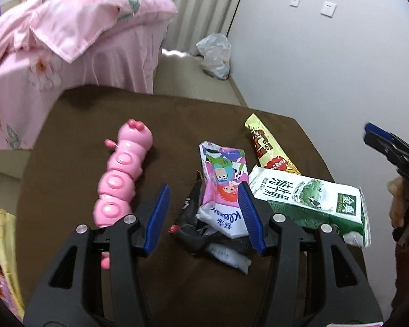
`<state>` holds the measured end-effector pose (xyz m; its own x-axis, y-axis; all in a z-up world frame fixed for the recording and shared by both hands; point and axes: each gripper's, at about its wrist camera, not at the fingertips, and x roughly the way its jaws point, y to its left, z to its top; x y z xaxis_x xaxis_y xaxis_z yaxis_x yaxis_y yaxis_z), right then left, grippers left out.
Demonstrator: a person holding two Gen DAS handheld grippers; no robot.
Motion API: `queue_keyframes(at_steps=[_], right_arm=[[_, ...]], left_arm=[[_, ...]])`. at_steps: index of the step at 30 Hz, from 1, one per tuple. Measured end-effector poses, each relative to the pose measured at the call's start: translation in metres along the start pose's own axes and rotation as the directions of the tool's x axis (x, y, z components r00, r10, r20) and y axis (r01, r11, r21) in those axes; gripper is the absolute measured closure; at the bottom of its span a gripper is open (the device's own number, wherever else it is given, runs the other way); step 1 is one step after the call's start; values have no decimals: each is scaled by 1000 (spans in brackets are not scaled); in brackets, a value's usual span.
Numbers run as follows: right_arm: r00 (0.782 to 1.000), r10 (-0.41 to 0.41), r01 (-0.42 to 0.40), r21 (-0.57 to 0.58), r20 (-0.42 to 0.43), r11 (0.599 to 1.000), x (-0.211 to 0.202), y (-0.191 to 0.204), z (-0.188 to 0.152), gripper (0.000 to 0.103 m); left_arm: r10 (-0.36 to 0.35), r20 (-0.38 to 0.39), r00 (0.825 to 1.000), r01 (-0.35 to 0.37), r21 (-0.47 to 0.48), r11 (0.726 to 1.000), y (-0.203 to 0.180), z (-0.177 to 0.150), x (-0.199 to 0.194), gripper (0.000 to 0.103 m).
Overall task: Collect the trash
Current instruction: 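Grasp the green-white milk carton with the right tool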
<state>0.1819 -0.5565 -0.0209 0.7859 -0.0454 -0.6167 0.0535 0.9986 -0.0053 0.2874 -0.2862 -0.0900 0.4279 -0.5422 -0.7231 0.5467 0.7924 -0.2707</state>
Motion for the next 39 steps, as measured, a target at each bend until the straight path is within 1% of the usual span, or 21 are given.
queue_keyframes(at_steps=[2,3,5,7,9,10,14,17,19,21,23,25,27,28,29,32,33,34,35,37,39], right_arm=[[1000,-4,4,-8,-26,1000,24,-2,9,43],[998,3,-5,-26,-60,1000,42,0,14,43],[991,77,-83,-54,-108,995,65,8,17,43],[970,164,-179,-72,-178,981,92,21,18,43],[952,204,-228,-84,-227,970,113,31,17,46],[947,208,-236,-90,-244,968,121,38,16,48],[927,249,-275,-55,-280,960,132,44,12,50],[912,304,-315,7,-276,949,118,41,13,50],[902,336,-346,9,-272,938,100,46,16,50],[904,331,-346,-6,-268,938,82,54,20,50],[899,316,-340,-30,-304,940,70,67,23,50],[893,285,-334,-88,-348,938,60,83,23,50],[876,280,-343,-99,-393,934,55,92,21,50],[856,285,-357,-95,-431,929,57,97,18,50],[847,274,-357,-105,-455,928,59,100,15,50],[852,172,-298,-188,-495,936,63,108,8,50],[854,155,-285,-196,-497,938,65,107,7,50],[850,157,-282,-182,-503,942,67,105,8,50],[841,164,-281,-157,-515,947,70,103,9,50],[809,187,-288,-98,-557,953,79,99,8,50],[781,175,-291,-101,-599,951,87,102,3,50]], left_arm=[[-7,-14,1000,7,-4,1000,-1,-1,6,54],[-8,-15,1000,8,-2,1000,-2,-1,6,54],[-9,-12,1000,10,2,1000,-2,-1,6,54],[-9,-3,1000,9,-13,1000,0,-3,1,54],[-11,-4,1000,11,-34,999,6,-5,-4,54],[-14,-6,1000,14,-39,999,7,-7,-6,54],[-12,-8,1000,12,-36,999,13,-14,-19,54],[-4,1,1000,4,-35,999,15,-20,-28,54],[-5,7,1000,5,-44,999,18,-22,-32,54],[-6,11,1000,7,-54,999,19,-24,-33,54],[-5,15,1000,6,-59,998,19,-26,-35,54],[-6,19,1000,7,-55,998,18,-29,-39,54],[-5,22,1000,6,-45,999,17,-33,-45,54],[-3,23,1000,4,-42,999,18,-35,-48,54],[-1,25,1000,2,-40,999,19,-36,-51,54],[-1,38,999,3,-53,999,27,-41,-64,54],[-1,40,999,4,-62,998,30,-42,-67,54],[-3,45,999,6,-77,997,34,-44,-72,54],[-4,49,999,8,-89,996,39,-46,-75,54],[-1,58,998,8,-113,994,48,-50,-84,54],[3,64,998,5,-129,992,57,-53,-91,54]])
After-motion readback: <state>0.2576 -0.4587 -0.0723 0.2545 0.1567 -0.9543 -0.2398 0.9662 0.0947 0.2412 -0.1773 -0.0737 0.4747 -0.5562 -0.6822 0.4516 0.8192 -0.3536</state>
